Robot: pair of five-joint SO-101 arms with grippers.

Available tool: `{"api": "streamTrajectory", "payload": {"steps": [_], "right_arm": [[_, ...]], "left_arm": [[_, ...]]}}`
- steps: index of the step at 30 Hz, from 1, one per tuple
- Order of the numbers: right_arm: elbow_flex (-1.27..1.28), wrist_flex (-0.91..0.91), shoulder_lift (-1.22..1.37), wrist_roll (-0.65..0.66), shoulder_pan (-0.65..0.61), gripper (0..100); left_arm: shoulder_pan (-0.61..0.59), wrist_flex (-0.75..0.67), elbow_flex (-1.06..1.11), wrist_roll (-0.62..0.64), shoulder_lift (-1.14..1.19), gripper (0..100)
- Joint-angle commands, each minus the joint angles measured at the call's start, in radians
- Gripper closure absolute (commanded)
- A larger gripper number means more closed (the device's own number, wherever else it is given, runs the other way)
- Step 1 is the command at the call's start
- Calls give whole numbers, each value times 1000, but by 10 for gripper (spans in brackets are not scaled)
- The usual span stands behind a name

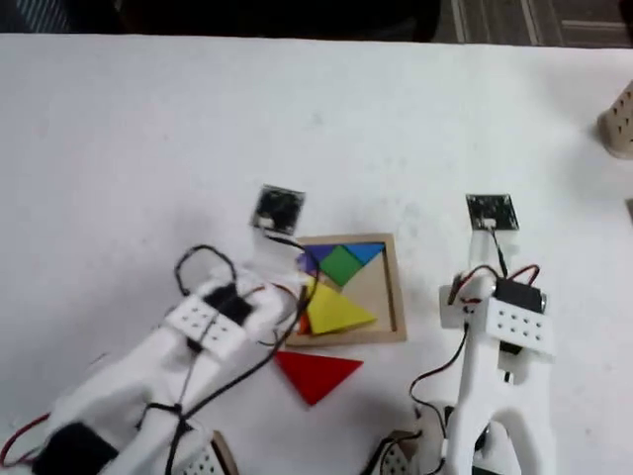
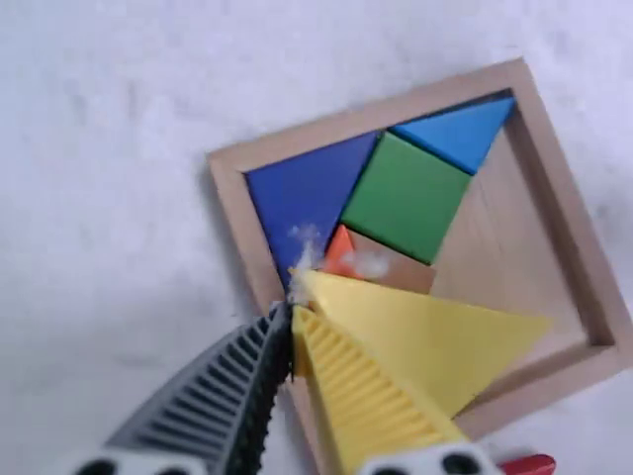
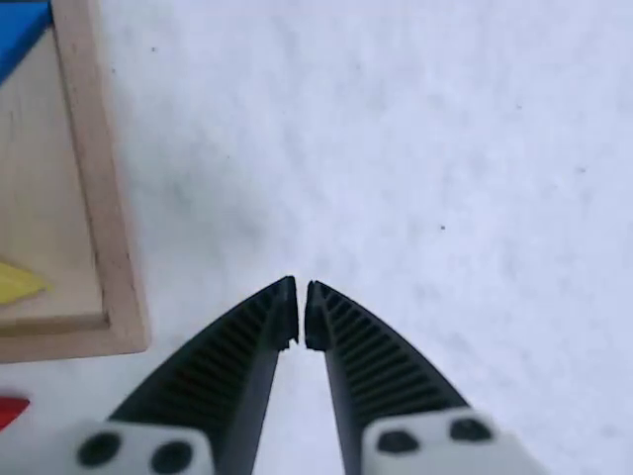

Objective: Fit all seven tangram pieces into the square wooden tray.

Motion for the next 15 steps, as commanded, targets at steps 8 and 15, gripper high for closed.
{"api": "streamTrajectory", "payload": {"steps": [8, 15], "right_arm": [[-9, -56, 45, 25, 7, 978], [-9, -56, 45, 26, 7, 978]], "left_arm": [[44, -46, -149, 17, 162, 978], [47, -74, -255, 17, 257, 978]]}}
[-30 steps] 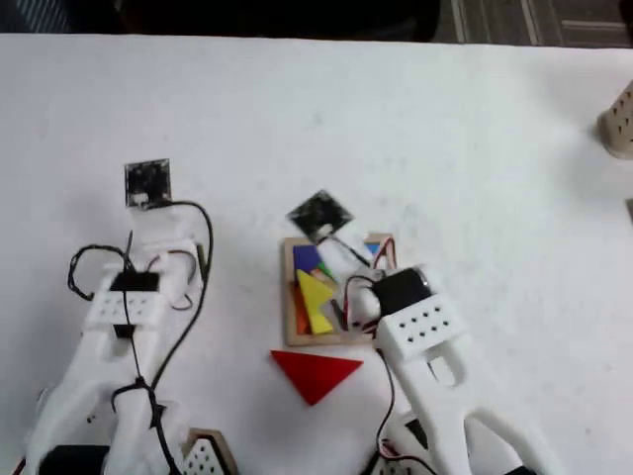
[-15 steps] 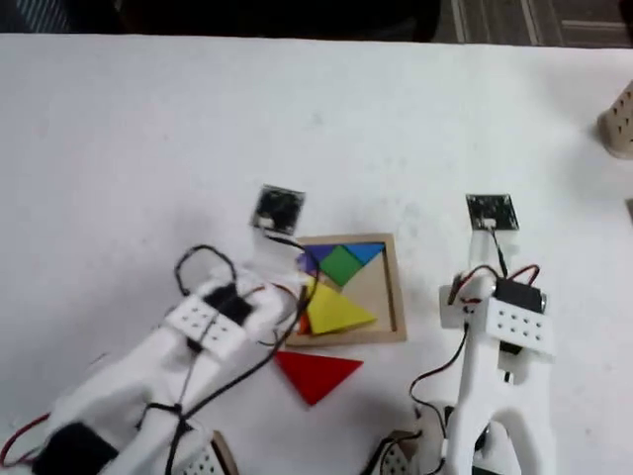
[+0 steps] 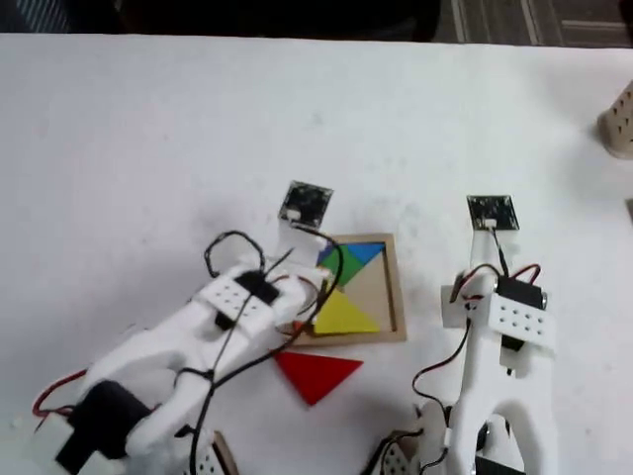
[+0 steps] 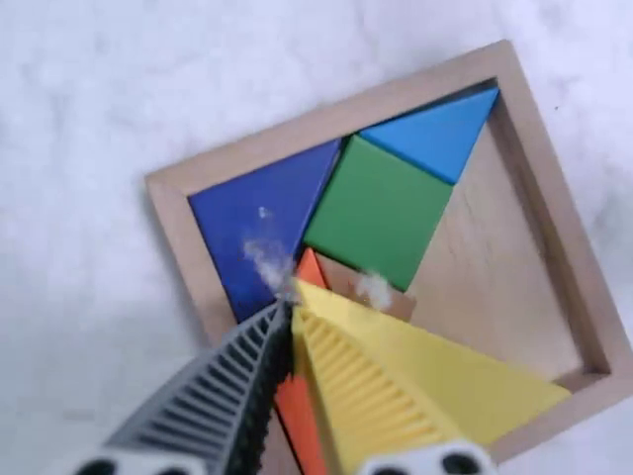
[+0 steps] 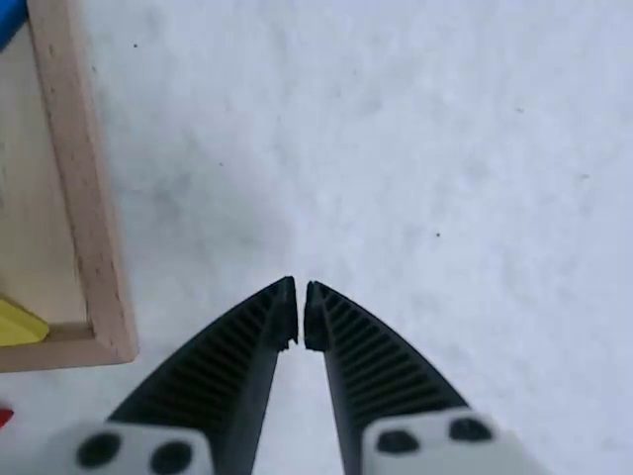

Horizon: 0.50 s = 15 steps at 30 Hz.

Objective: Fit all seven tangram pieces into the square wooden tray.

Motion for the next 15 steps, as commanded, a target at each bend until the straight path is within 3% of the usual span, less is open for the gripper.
{"api": "streamTrajectory", "payload": {"steps": [1, 15], "right_arm": [[-9, -16, -1, 14, 4, 978], [-6, -38, -1, 14, 2, 978]], "left_arm": [[28, -35, -110, 11, 59, 978], [143, -32, -249, 11, 147, 978]]}}
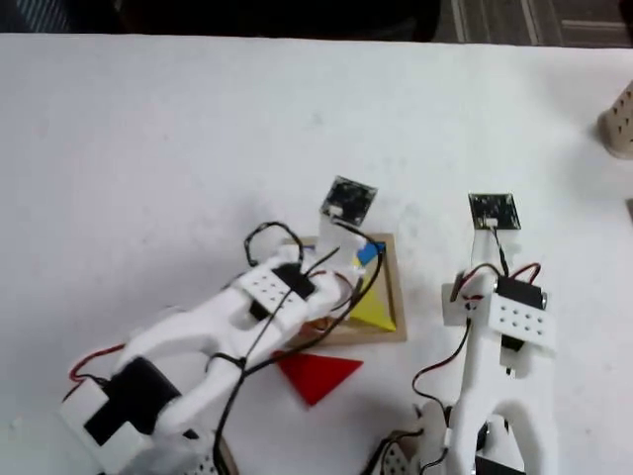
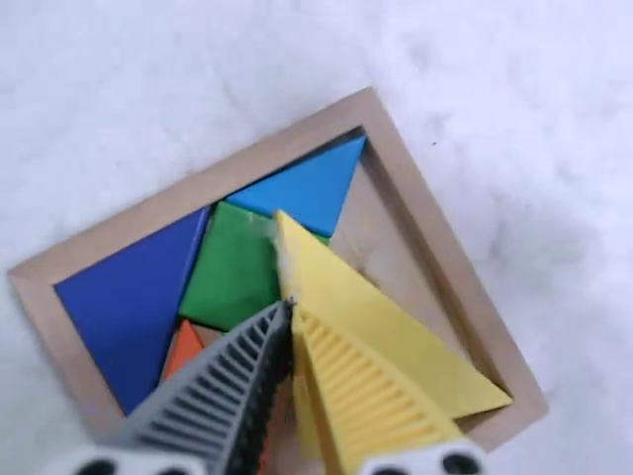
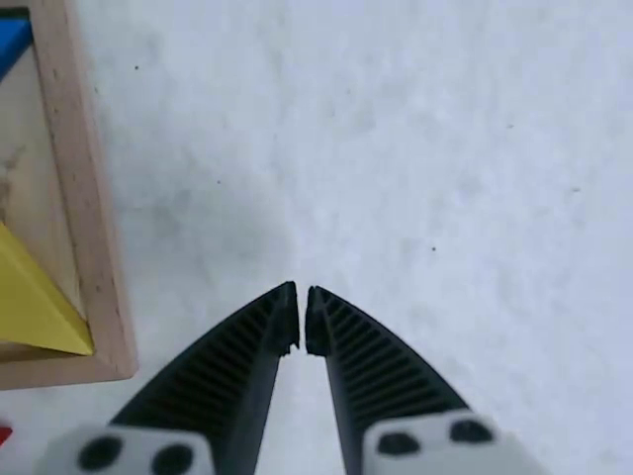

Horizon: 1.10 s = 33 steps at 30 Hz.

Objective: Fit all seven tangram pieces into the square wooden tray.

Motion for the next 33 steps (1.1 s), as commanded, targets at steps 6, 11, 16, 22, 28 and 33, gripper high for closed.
{"api": "streamTrajectory", "payload": {"steps": [6, 11, 16, 22, 28, 33], "right_arm": [[-5, -16, -1, 14, 2, 978], [-5, -22, -1, 14, 2, 978], [-3, -24, -1, 14, 2, 978], [-3, -24, 1, 14, 2, 978], [-3, -24, 1, 14, 2, 978], [-3, -24, 1, 14, 2, 978]], "left_arm": [[65, -29, -101, 11, 1, 978], [44, -20, -101, 11, -15, 978], [-39, 158, -48, 11, -148, 978], [62, 227, 164, -75, -331, 978], [225, 161, 259, -120, -400, 978], [196, 35, 209, -64, -246, 978]]}}
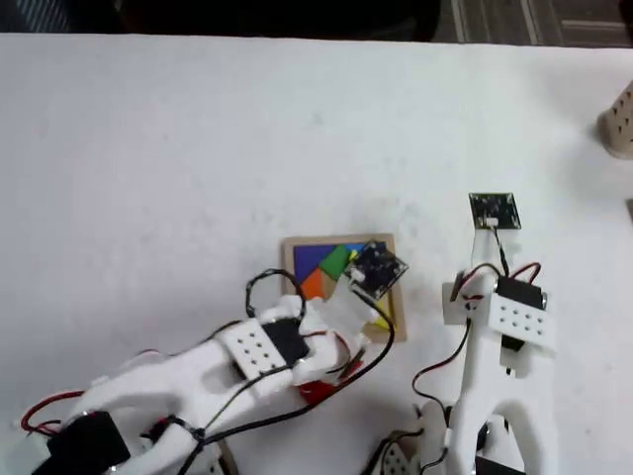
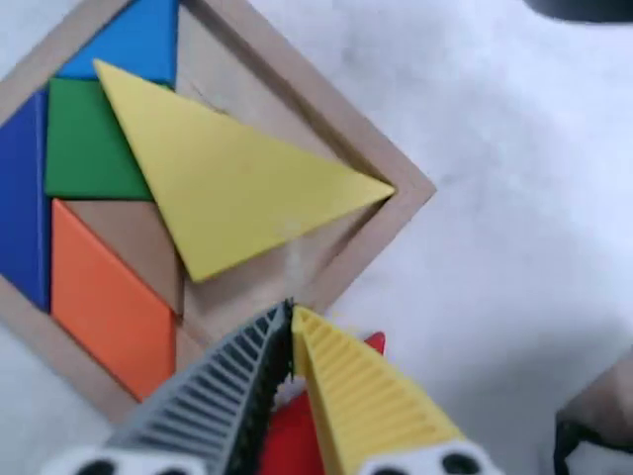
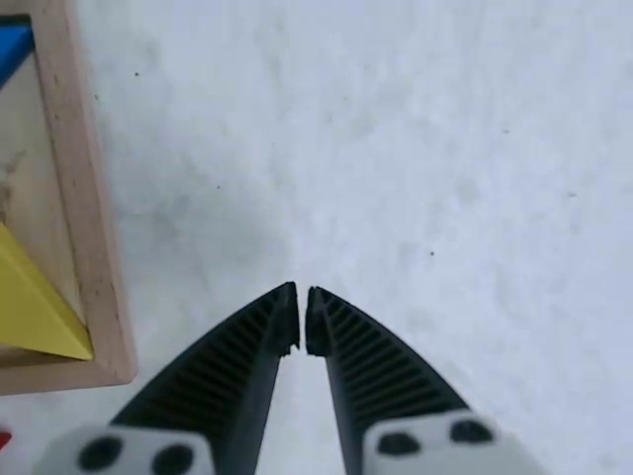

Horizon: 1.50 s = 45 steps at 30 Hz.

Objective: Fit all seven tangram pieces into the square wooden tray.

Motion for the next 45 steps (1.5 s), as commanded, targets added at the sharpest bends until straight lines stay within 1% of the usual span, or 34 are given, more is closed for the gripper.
{"api": "streamTrajectory", "payload": {"steps": [1, 4, 8, 14, 17, 21, 23, 28, 30, 33, 40, 45], "right_arm": [[-3, -15, 1, 14, 2, 978], [-3, -15, 1, 14, 2, 978], [-3, -15, 1, 32, 2, 978], [-3, -15, 1, 41, 2, 978], [-3, -15, 1, 43, 2, 978], [-3, -15, 1, 43, 2, 978], [-3, -15, 1, 44, 2, 978], [-3, -15, 1, 46, 2, 978], [-3, -15, 1, 46, 2, 978], [-3, -15, 1, 46, 2, 978], [-3, -15, 1, 46, 2, 978], [-3, -15, 1, 44, 2, 978]], "left_arm": [[-28, -61, -89, 23, 108, 978], [-76, -46, -173, 26, 220, 978], [-90, 58, -241, 20, 251, 978], [-154, 57, -247, 21, 257, 978], [-165, -8, -245, 26, 260, 978], [-157, -91, -245, 26, 262, 978], [-157, -101, -239, 26, 262, 978], [-139, -103, -245, 26, 272, 978], [-113, -98, -273, 26, 311, 978], [-110, -86, -311, 26, 355, 978], [-101, -64, -279, 23, 298, 978], [-70, -66, -293, 26, 328, 978]]}}
